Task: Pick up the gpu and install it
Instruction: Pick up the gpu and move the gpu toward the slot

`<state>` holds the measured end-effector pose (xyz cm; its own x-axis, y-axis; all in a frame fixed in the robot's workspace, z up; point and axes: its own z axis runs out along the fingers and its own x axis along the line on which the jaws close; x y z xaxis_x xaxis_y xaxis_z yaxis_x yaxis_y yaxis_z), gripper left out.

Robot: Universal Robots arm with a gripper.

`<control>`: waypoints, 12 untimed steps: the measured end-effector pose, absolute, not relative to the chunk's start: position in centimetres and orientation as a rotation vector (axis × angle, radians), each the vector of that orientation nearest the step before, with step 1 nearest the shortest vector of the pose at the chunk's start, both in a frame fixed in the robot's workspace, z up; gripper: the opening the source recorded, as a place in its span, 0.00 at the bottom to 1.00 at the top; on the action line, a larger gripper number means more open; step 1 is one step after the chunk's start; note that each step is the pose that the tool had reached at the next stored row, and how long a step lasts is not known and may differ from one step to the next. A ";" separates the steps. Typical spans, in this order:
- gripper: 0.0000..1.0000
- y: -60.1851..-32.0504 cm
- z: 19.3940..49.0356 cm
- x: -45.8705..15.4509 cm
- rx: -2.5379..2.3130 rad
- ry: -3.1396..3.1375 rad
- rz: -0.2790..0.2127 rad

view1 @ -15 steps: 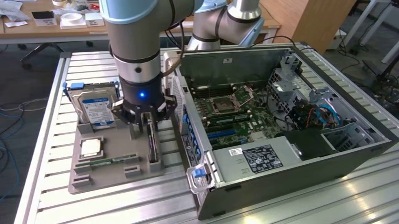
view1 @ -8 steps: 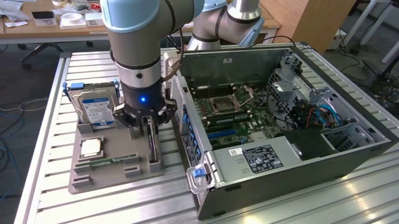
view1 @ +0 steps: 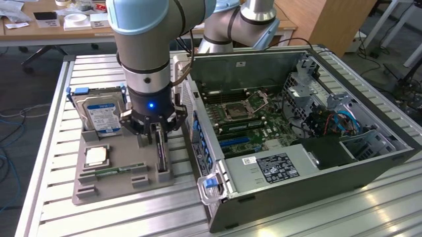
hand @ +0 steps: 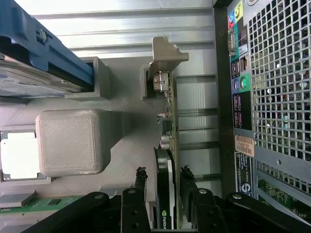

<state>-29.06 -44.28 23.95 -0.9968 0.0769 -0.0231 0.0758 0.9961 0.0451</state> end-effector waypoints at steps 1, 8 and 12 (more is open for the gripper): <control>0.42 -44.3 24.0 -29.1 0.119 3.114 0.069; 0.42 -44.4 23.8 -29.1 0.119 3.114 0.069; 0.42 -44.4 23.4 -29.1 0.119 3.114 0.069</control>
